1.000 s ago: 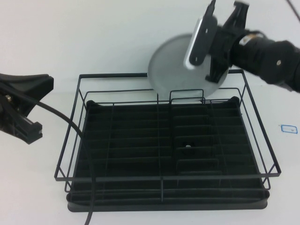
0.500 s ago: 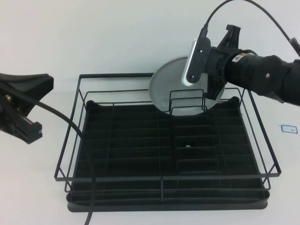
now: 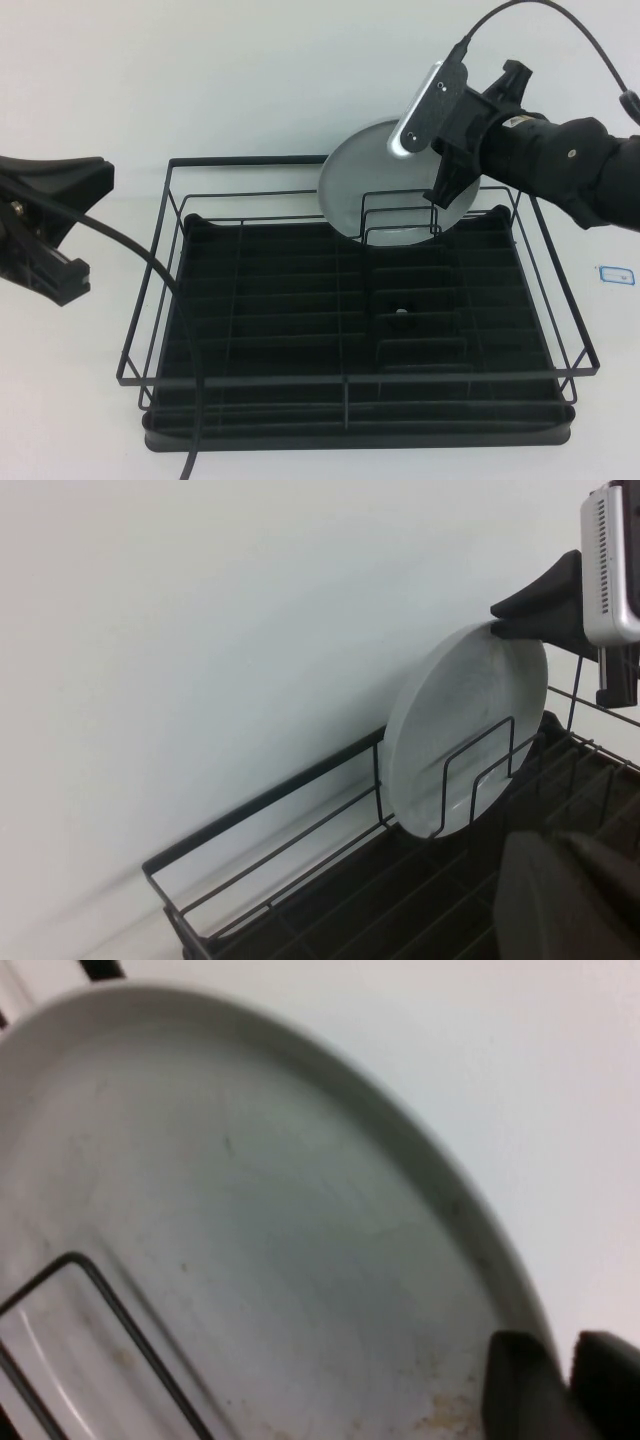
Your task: Place plate on rack
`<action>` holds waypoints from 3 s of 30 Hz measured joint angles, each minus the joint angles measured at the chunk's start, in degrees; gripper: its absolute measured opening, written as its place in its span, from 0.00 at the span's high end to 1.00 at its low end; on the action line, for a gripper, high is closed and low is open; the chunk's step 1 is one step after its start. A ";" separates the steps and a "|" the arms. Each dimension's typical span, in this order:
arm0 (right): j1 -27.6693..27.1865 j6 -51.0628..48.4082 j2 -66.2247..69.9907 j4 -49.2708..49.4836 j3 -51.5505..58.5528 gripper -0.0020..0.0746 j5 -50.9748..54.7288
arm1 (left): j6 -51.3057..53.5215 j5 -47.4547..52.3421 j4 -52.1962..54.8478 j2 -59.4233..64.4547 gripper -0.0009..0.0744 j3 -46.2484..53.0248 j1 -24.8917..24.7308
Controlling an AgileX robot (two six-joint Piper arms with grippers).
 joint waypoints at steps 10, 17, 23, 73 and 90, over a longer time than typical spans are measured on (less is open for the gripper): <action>0.00 0.42 -1.23 6.86 0.10 0.43 -1.11 | -2.79 0.10 -0.49 0.00 0.99 0.00 0.00; 0.00 0.42 -7.84 15.99 0.48 0.33 -1.69 | -2.12 1.43 -2.19 -1.43 0.99 0.00 0.00; 0.00 -0.75 -19.67 22.04 0.48 0.33 -3.44 | 0.43 0.16 -2.54 -7.83 0.99 0.00 0.00; 0.00 -22.94 -89.76 52.38 63.76 0.95 10.34 | -3.79 -9.65 13.73 -32.54 0.99 24.37 0.00; 0.00 -23.03 -89.86 52.38 63.90 0.95 9.73 | -3.79 -4.96 8.39 -32.54 0.99 24.37 0.00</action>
